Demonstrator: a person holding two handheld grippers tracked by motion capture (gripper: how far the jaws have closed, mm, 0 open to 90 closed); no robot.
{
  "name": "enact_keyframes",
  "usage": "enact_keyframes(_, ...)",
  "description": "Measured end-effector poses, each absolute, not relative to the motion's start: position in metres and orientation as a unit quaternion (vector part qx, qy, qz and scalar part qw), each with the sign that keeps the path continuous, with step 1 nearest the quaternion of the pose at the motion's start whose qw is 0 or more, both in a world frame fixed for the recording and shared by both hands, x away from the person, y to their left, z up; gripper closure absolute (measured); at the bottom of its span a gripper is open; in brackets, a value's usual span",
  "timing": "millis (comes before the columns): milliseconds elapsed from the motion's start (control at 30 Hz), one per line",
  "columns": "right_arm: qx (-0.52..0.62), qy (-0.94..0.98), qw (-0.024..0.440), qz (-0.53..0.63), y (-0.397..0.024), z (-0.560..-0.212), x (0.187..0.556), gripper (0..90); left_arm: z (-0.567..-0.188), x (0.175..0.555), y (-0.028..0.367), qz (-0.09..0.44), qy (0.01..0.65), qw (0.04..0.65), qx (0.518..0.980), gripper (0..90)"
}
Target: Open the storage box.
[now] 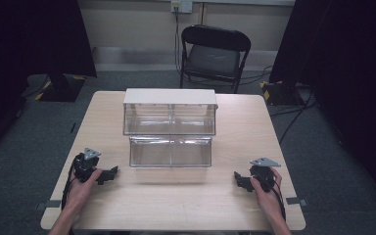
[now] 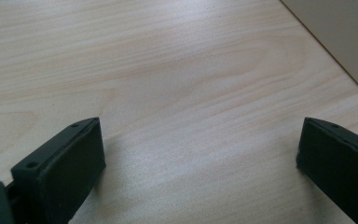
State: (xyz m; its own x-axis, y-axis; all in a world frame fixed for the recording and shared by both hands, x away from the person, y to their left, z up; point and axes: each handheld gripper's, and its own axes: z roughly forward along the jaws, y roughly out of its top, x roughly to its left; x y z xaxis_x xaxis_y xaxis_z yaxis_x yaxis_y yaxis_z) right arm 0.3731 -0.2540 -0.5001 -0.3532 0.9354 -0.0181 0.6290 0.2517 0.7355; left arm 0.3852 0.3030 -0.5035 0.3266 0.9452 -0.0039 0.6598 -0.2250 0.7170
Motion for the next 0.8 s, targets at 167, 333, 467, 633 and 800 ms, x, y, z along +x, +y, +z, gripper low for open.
enact_keyframes(167, 0.518, 0.755, 0.235, 0.326, -0.254, -0.500, 0.373, 13.1, -0.504, 0.385, 0.303, 0.225, 0.536, 0.318, 0.749, 0.4)
enact_keyframes(333, 0.518, 0.755, 0.235, 0.326, -0.254, -0.500, 0.373, 13.1, -0.502, 0.384, 0.304, 0.226, 0.535, 0.318, 0.750, 3.9)
enact_keyframes(467, 0.518, 0.755, 0.235, 0.326, -0.254, -0.500, 0.373, 13.1, -0.499, 0.381, 0.304, 0.229, 0.537, 0.324, 0.745, 18.3)
enact_keyframes(633, 0.518, 0.755, 0.235, 0.326, -0.254, -0.500, 0.373, 13.1, -0.494, 0.379, 0.302, 0.227, 0.520, 0.343, 0.748, 17.6)
enact_keyframes(800, 0.518, 0.755, 0.235, 0.326, -0.254, -0.500, 0.373, 13.1, -0.487, 0.373, 0.295, 0.225, 0.496, 0.373, 0.751, 16.8)
